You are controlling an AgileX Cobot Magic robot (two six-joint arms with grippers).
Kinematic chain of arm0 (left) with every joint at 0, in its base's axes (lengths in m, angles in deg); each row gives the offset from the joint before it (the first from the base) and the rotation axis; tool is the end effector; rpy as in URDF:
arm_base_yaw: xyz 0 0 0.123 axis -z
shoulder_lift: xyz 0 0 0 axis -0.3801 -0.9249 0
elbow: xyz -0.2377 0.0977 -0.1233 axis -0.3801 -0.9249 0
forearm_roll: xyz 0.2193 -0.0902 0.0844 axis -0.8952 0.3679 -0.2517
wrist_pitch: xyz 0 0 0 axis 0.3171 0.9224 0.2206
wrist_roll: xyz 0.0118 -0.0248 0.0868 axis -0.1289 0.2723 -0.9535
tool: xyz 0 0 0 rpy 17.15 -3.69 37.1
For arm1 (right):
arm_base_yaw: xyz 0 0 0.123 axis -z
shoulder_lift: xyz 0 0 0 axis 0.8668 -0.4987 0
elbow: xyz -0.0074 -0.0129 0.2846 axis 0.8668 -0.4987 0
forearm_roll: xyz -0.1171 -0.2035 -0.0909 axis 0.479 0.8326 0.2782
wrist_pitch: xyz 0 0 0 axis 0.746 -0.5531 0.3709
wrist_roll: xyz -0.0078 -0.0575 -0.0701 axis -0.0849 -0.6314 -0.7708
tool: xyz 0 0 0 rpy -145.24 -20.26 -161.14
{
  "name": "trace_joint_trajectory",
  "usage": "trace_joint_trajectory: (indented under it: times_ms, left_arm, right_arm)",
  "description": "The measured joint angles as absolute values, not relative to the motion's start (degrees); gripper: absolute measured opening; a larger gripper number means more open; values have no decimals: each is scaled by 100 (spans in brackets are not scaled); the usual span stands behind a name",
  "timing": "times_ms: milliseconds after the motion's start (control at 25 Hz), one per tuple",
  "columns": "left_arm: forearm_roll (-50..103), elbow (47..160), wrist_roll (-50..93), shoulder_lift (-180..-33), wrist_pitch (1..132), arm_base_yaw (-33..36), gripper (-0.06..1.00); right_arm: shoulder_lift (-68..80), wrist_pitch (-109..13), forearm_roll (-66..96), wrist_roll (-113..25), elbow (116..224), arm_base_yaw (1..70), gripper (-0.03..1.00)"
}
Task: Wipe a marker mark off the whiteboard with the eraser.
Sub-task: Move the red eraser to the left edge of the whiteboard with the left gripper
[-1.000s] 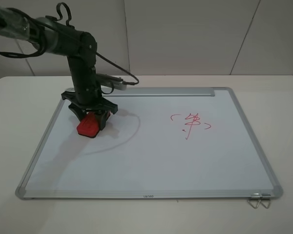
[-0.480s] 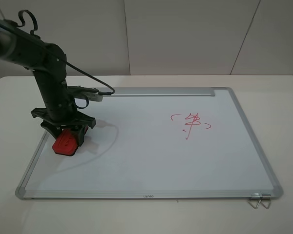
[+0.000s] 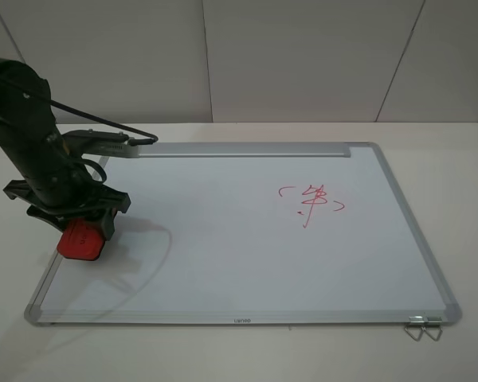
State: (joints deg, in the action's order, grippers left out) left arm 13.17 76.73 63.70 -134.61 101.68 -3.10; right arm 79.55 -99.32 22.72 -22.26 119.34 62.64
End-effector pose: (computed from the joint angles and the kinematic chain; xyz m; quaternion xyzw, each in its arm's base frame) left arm 0.2858 -0.0998 0.1464 0.0940 0.9932 -0.0164 0.0671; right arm -0.0078 0.0004 0.2826 0.0131 0.8462 -0.0156 0.5325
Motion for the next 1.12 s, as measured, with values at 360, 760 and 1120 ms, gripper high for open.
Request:
trace_joint_trajectory:
  times_ms: [360,760,1120]
  left_arm:
    - [1317,6568,6783,-13434,9302,-310,58]
    - [1317,6493,6882,-13434,9145,-310,58]
    - [1317,6493,7025,-13434,9145,-310,58]
  right_arm:
    - [7955,-9932,2272,-2226,11934,6264,70]
    - [7955,-9932,2272,-2226,11934,6264,70]
    - [7955,-9932,2272,-2226,11934,6264,70]
